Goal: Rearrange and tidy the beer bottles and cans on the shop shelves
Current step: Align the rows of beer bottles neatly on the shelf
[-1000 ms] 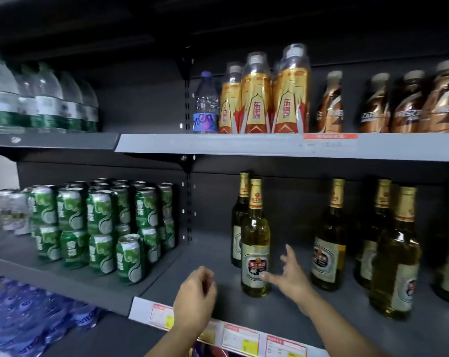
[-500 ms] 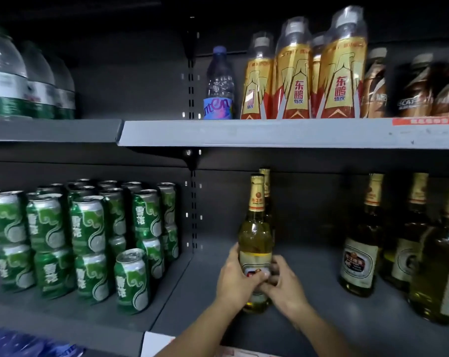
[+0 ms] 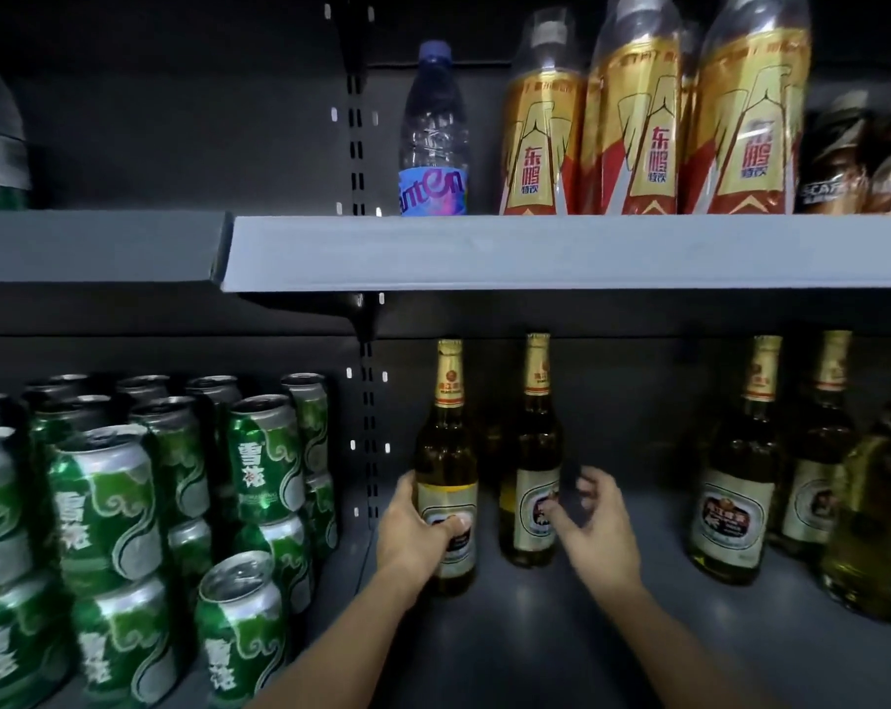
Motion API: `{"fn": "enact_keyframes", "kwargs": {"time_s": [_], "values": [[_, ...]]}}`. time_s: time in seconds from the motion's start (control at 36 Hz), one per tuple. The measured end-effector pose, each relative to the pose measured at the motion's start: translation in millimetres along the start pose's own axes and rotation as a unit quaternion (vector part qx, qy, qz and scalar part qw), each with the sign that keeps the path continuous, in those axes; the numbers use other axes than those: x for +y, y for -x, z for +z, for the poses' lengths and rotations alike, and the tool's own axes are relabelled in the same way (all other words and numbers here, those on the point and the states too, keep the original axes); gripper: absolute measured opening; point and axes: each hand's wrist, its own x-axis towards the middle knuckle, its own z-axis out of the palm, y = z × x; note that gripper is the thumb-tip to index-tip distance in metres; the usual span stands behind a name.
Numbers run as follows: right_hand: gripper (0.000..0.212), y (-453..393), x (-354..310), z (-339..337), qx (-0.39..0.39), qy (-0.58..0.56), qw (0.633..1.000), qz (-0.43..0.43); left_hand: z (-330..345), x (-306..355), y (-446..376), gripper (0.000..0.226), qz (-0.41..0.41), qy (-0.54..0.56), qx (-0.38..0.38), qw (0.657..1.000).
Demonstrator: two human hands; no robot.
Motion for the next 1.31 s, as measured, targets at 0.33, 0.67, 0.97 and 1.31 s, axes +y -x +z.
{"fn": "enact_keyframes", "kwargs": {"time_s": [0.33,0.67,0.97,1.31], "values": [[0.061,-30,20,33,-0.149,-0.035,0.983,0.098,0,-3,-28,0.050,-0.001,-0.071,0.014,0.997],[0.072,-29,12,33,-0.054,0.134,0.987,0.075,7,-6,-36,0.062,0.004,-0.068,0.046,0.997],[0.055,-10,0,-6,0.198,0.066,0.975,-0.074,11,-12,-39,0.062,0.014,-0.070,0.058,0.996],[0.107,-47,52,-121,0.184,0.082,0.974,0.100,38,17,8,0.044,0.144,-0.119,0.223,0.957]]}}
